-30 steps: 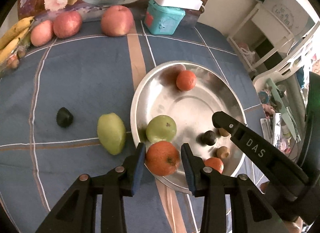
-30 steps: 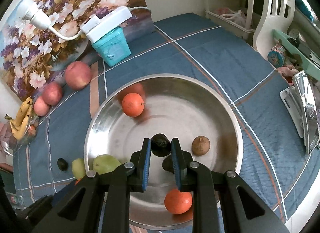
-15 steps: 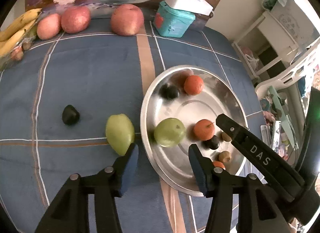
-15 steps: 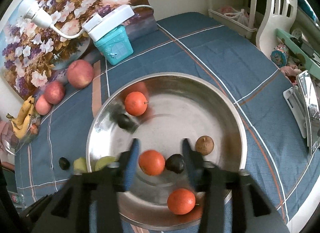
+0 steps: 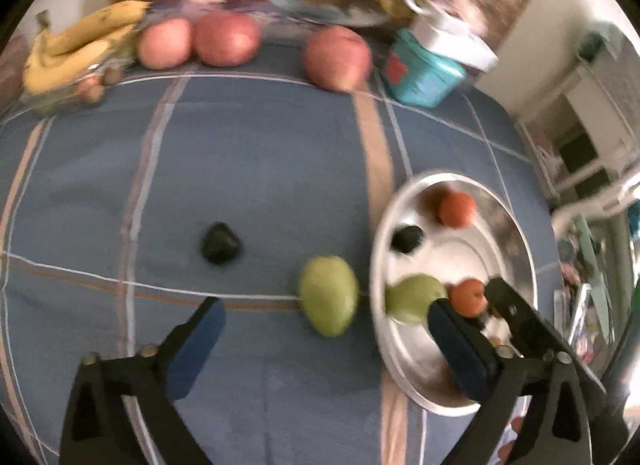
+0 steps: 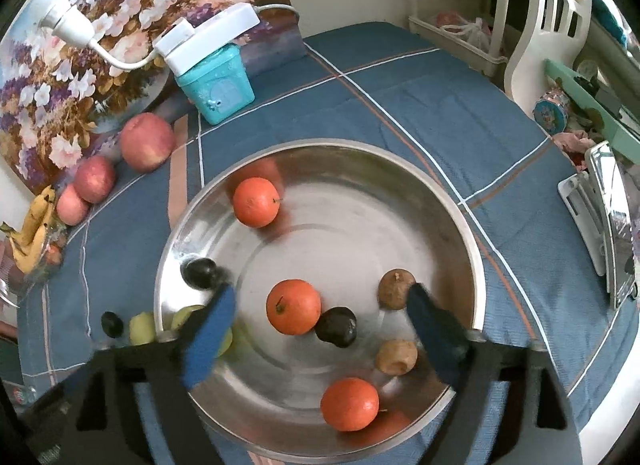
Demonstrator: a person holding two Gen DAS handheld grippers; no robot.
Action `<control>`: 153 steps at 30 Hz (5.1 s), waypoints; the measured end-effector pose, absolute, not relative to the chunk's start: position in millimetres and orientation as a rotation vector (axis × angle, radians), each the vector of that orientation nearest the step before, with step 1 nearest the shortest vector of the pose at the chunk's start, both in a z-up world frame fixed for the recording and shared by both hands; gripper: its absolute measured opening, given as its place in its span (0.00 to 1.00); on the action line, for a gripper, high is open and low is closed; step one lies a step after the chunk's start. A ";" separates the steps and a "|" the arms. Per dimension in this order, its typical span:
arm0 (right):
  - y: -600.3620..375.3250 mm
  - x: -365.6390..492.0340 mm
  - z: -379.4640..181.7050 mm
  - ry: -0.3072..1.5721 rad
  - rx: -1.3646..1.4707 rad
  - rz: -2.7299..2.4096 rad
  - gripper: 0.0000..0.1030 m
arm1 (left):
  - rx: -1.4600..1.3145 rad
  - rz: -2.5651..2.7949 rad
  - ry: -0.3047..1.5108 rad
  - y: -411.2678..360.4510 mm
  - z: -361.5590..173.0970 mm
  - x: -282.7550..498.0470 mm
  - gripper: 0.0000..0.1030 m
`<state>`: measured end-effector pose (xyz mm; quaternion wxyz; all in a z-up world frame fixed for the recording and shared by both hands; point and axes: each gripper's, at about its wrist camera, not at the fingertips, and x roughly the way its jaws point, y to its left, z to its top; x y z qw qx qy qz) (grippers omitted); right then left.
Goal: Organize fruits
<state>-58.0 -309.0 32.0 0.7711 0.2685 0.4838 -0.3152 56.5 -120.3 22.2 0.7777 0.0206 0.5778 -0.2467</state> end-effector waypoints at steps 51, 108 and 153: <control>-170.4 41.7 11.9 1.176 0.260 -0.269 0.48 | 0.021 -0.323 1.179 -25.7 13.2 134.3 1.00; -172.0 38.2 -5.3 1.216 0.280 -0.227 0.38 | -0.121 -0.529 1.315 -62.6 -16.3 135.9 0.26; -228.4 -85.2 39.3 1.104 0.429 -0.461 0.78 | 0.029 -0.546 1.254 -94.3 23.8 22.0 1.00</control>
